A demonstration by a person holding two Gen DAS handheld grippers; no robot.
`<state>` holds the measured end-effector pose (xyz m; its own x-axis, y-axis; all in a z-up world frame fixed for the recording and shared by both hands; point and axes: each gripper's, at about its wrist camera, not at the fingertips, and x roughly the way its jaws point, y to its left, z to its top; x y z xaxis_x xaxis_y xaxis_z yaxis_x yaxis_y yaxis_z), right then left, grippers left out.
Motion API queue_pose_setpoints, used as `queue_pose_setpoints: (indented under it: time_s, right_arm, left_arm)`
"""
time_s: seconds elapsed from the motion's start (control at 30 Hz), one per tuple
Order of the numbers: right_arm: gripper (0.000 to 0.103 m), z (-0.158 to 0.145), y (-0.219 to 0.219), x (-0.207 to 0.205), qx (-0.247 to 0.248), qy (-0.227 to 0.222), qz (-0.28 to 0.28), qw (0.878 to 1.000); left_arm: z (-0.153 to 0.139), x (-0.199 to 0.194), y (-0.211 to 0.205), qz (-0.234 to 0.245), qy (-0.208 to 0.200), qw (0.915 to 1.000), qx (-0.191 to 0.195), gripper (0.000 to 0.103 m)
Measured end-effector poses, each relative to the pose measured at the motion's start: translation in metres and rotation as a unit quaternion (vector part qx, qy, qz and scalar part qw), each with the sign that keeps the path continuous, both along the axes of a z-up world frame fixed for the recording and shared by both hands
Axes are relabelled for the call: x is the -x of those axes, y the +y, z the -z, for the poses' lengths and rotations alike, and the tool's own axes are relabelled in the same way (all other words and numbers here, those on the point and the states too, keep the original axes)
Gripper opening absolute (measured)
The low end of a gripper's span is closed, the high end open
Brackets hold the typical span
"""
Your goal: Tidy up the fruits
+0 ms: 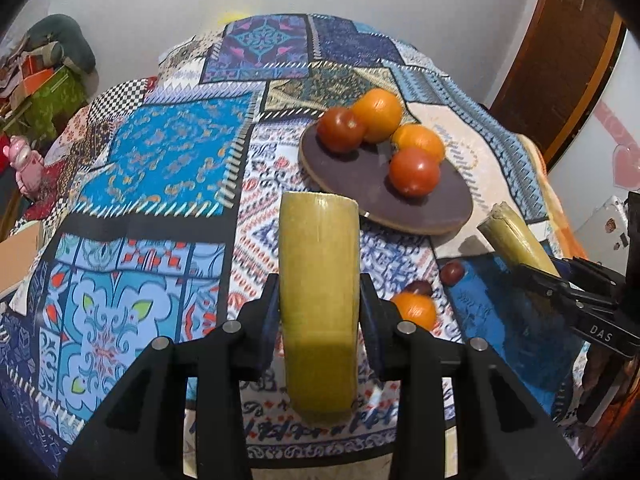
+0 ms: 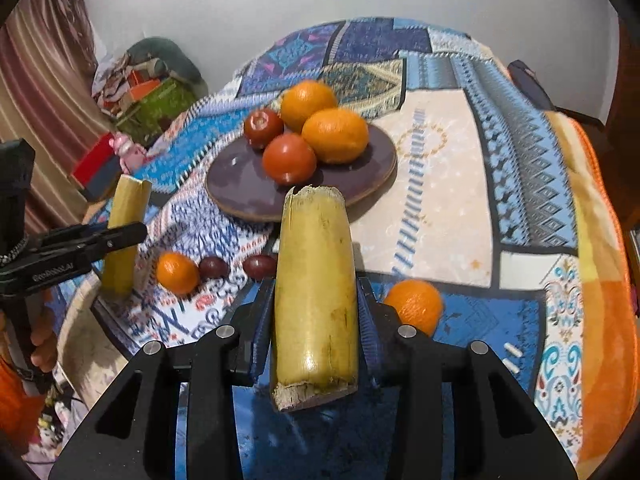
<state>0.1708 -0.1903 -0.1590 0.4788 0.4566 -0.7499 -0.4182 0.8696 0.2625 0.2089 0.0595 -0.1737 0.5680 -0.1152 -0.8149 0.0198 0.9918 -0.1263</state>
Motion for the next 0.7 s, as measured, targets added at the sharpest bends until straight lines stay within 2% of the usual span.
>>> queue_pose_setpoints:
  time_s: [0.3,0.7]
  right_arm:
    - [0.036,-0.01,0.002,-0.028,-0.008,-0.007,0.029,1.0]
    - [0.036,-0.007,0.014,-0.057,0.0,-0.005,0.034,0.999]
  left_arm:
    - [-0.019,-0.027,-0.018,0.02,-0.021,0.9996,0.003,0.036]
    - [-0.015,-0.077,-0.018,0.016,-0.006,0.9991,0.039,0.036]
